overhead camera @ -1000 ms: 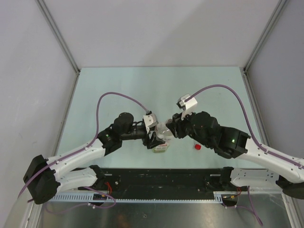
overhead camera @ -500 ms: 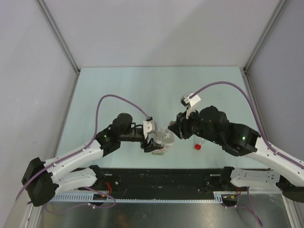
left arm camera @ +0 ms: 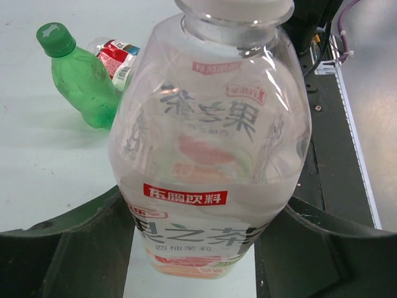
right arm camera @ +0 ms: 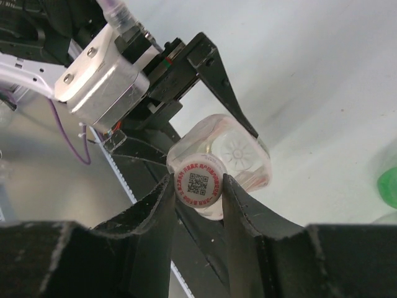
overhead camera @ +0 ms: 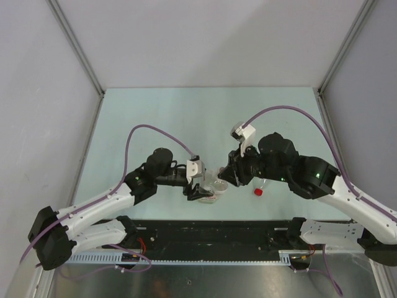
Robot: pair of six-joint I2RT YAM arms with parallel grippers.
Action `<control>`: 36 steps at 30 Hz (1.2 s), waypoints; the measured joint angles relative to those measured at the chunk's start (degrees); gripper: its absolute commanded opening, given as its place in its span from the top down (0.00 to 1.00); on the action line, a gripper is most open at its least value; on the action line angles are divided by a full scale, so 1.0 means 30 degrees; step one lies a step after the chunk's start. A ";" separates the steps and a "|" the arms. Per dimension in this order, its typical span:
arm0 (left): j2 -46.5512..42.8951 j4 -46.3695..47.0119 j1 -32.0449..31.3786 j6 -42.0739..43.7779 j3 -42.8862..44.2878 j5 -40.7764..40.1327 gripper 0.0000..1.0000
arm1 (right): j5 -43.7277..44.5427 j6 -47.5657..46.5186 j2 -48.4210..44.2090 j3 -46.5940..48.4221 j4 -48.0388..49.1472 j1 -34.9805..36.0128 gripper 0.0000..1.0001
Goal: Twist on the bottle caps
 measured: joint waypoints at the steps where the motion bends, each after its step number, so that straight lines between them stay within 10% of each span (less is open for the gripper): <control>1: 0.0000 0.0000 0.0000 -0.0007 0.0000 0.0000 1.00 | -0.0211 0.0000 0.0000 0.0051 -0.0117 0.0000 0.81; 36: 0.0474 -0.1064 -0.0007 -0.0393 0.0000 0.0423 1.00 | -0.1756 -0.2025 0.0998 0.0335 -0.1311 -0.0262 0.81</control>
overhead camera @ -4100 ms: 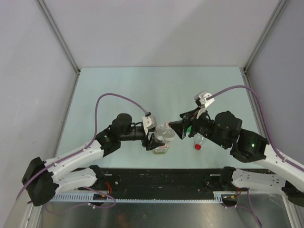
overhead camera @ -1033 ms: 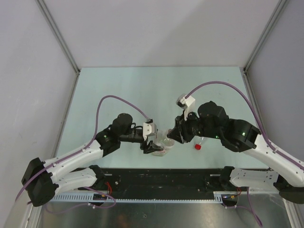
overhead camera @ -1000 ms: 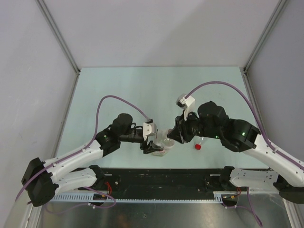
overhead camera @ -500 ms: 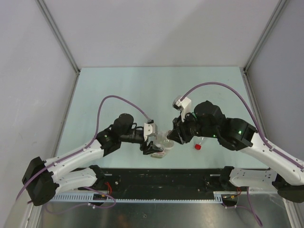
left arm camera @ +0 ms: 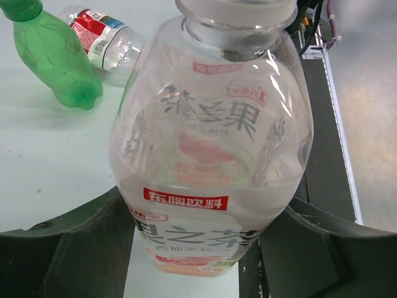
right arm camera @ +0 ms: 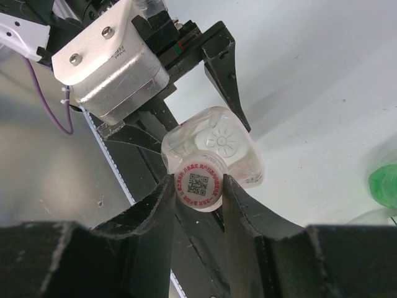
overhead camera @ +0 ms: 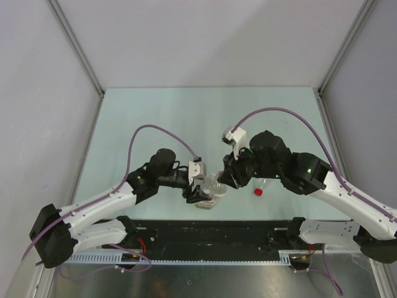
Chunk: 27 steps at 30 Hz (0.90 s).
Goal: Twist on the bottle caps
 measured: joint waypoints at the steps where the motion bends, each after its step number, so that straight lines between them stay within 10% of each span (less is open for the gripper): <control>1: 0.0000 -0.0036 0.0000 -0.0007 0.0000 -0.0015 1.00 | 0.0036 -0.0022 0.0095 0.0044 0.0000 0.0000 0.81; 27: -0.0364 -0.0182 -0.0124 -0.1158 0.0000 -0.1042 1.00 | -0.0029 0.0000 0.0219 0.0175 -0.0182 -0.0350 0.82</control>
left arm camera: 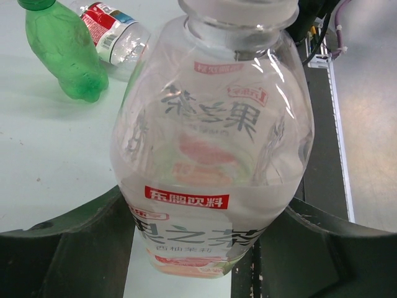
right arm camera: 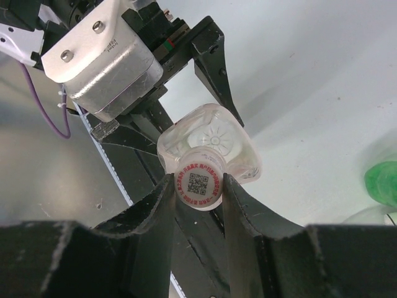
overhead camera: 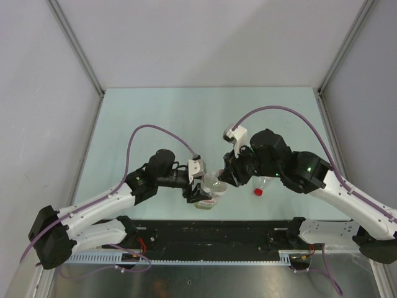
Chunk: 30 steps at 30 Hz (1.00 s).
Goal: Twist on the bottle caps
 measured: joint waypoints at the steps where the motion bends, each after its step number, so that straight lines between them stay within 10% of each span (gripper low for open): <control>1: 0.0000 0.0029 0.0000 -0.0051 0.0000 -0.0066 1.00 | 0.0029 0.0029 0.0000 0.0000 0.0044 -0.0007 0.83; 30: -0.1049 -0.2040 0.0007 -0.0270 0.0000 0.0554 1.00 | -0.2980 -0.3614 0.0816 -0.0029 0.0539 -0.0146 0.88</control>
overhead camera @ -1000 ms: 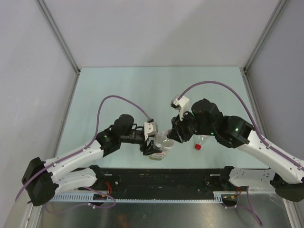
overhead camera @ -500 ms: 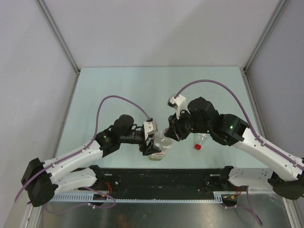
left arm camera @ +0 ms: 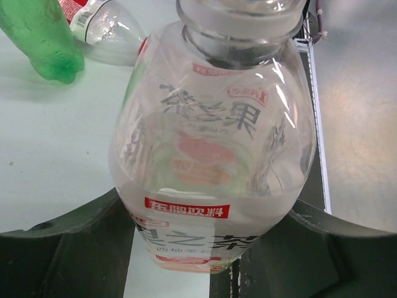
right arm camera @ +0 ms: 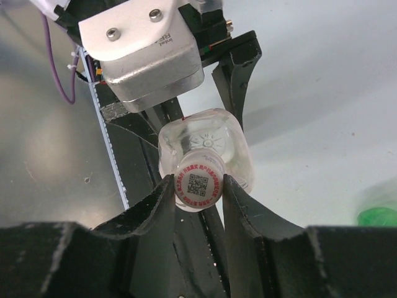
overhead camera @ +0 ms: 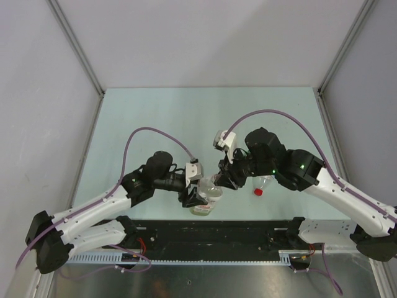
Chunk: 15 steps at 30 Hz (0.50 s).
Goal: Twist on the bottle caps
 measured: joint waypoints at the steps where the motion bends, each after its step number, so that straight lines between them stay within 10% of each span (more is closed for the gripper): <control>1: -0.0029 -0.0073 -0.0007 0.0109 0.0000 0.0066 1.00 | -0.0131 -0.0168 0.0015 -0.0029 -0.0007 0.0000 0.88; 15: -0.0036 -0.0670 0.0000 0.0896 0.0131 -0.3752 1.00 | 0.2222 0.2965 0.0838 -0.0393 0.1035 -0.0357 0.92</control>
